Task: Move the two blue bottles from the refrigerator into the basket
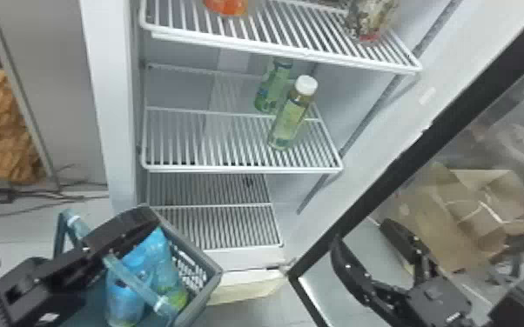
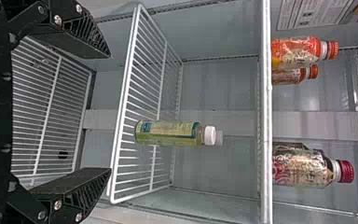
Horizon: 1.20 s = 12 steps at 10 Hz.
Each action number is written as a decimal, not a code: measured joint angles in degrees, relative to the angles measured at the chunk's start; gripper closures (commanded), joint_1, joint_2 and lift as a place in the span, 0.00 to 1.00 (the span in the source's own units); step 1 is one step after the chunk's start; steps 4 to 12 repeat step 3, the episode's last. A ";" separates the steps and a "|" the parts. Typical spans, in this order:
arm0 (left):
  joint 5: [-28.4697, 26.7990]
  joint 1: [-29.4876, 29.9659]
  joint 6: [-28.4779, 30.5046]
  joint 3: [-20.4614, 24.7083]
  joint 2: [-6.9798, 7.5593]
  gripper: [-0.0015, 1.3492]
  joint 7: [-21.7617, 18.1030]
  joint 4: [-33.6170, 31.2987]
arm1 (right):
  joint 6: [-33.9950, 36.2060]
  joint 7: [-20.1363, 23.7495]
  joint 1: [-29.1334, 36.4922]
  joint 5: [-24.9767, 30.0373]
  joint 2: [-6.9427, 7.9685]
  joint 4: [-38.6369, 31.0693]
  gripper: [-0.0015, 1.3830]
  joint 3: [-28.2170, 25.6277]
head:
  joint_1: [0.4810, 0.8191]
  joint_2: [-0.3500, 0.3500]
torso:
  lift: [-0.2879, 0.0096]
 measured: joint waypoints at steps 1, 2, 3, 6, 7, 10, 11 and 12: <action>0.00 0.00 -0.07 -0.04 0.00 0.89 0.00 0.00 | 0.23 0.16 -0.03 0.04 0.00 0.02 0.15 0.06 | 0.63 0.00 | 0.23; -0.01 0.00 -0.11 -0.06 0.00 0.89 0.00 0.00 | 0.31 0.17 -0.07 0.14 0.01 0.02 0.15 0.10 | 0.63 0.00 | 0.23; -0.07 0.00 -0.12 -0.06 0.00 0.89 0.00 0.00 | 0.32 0.17 -0.15 0.19 0.01 0.02 0.15 0.11 | 0.63 0.00 | 0.23; -0.07 0.00 -0.12 -0.06 0.00 0.89 0.00 0.00 | 0.32 0.17 -0.15 0.19 0.01 0.02 0.15 0.11 | 0.63 0.00 | 0.23; -0.07 0.00 -0.12 -0.06 0.00 0.89 0.00 0.00 | 0.32 0.17 -0.15 0.19 0.01 0.02 0.15 0.11 | 0.63 0.00 | 0.23; -0.07 0.00 -0.12 -0.06 0.00 0.89 0.00 0.00 | 0.32 0.17 -0.15 0.19 0.01 0.02 0.15 0.11 | 0.63 0.00 | 0.23; -0.07 0.00 -0.12 -0.06 0.00 0.89 0.00 0.00 | 0.32 0.17 -0.15 0.19 0.01 0.02 0.15 0.11 | 0.63 0.00 | 0.23; -0.07 0.00 -0.12 -0.06 0.00 0.89 0.00 0.00 | 0.32 0.17 -0.15 0.19 0.01 0.02 0.15 0.11 | 0.63 0.00 | 0.23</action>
